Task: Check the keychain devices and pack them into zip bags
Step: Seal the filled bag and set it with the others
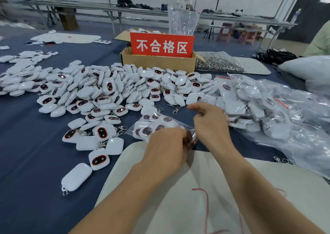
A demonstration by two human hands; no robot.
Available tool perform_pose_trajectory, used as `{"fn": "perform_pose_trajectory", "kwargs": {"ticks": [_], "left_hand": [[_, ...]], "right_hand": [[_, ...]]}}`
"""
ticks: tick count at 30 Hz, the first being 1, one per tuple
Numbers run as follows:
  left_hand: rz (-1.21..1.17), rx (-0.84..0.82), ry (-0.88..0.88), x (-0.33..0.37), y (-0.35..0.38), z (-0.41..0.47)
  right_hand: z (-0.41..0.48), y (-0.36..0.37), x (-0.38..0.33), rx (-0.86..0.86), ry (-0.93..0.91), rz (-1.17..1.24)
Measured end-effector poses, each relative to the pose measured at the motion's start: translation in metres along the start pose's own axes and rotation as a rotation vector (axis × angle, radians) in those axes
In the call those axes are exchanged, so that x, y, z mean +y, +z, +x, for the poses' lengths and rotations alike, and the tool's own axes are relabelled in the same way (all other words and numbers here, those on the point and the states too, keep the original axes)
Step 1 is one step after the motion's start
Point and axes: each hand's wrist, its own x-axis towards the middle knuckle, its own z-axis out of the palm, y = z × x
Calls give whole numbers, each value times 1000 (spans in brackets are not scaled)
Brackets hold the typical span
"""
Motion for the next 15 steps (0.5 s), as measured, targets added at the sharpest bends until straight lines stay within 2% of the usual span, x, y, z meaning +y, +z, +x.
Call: {"fn": "perform_pose_trajectory", "kwargs": {"ticks": [5,7,9,13,15], "left_hand": [[-103,-75,40,0,2,-5],[-174,-100,78,1,3,-8],[-205,-125,98,0,3,-8],[-196,-54,103,-2,3,-9],[-156,6,106,-1,4,-9]], "right_hand": [[58,32,-20,-326,-94,-374],[74,48,-18,-373,-107,-523],[79,60,-11,-346,-115,-604],[69,58,-3,-198,-111,-492],[58,46,-2,-161,-45,-272]]}}
